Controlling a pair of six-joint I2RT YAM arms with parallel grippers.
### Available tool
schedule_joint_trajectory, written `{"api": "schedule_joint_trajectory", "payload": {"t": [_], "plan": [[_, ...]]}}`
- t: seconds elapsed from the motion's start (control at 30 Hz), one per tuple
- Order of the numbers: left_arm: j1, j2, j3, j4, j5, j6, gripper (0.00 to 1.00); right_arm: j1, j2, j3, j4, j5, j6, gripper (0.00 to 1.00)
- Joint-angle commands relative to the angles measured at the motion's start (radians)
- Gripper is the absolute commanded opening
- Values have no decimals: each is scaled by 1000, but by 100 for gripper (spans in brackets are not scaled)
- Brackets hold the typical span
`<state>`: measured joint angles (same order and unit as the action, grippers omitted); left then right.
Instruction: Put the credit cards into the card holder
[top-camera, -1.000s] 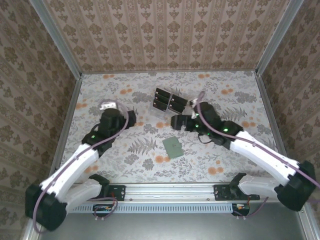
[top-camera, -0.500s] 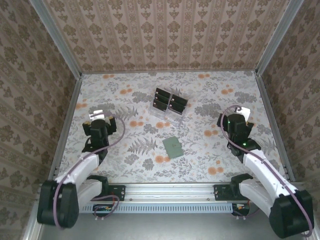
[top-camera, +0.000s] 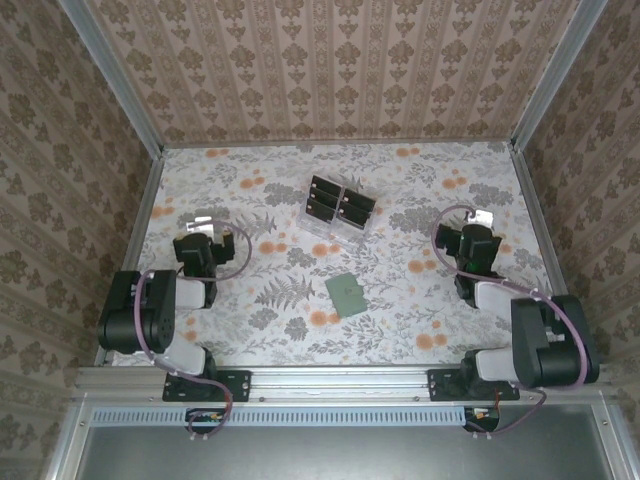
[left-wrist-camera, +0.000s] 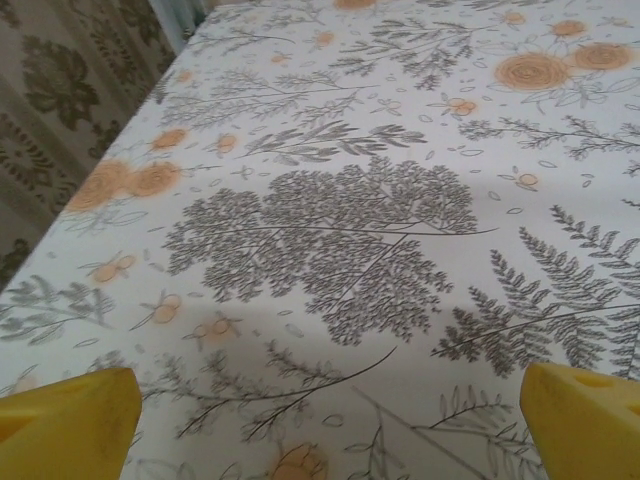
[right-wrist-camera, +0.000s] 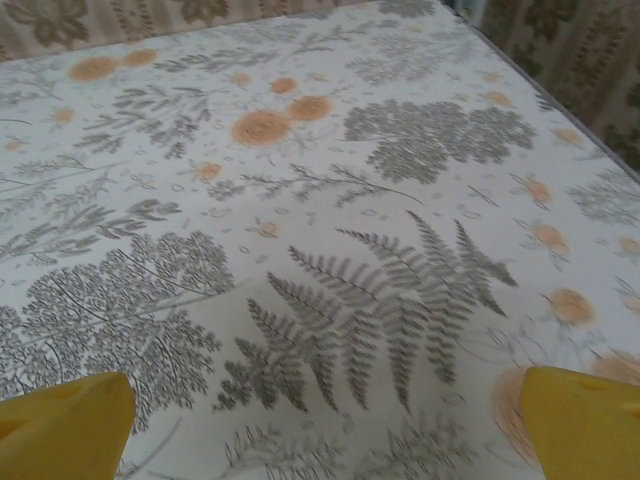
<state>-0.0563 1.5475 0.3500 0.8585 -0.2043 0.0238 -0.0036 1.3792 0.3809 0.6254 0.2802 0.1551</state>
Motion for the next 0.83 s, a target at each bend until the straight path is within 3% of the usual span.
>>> {"api": "schedule_joint_trajectory", "payload": {"t": [0.0,0.03,0.1,0.8], "plan": [[17,-5,44,28,76,17,100,3,126,13,226,-172,-77,100],[18,-4,44,27,80,15,100,13,172,2,317,-186,-102,100],[19,-2,45,28,80,15,100,12,141,25,211,-192,-100,100],[20,0,44,34,83,16,100,22,150,24,232,-193,-117,100]]}}
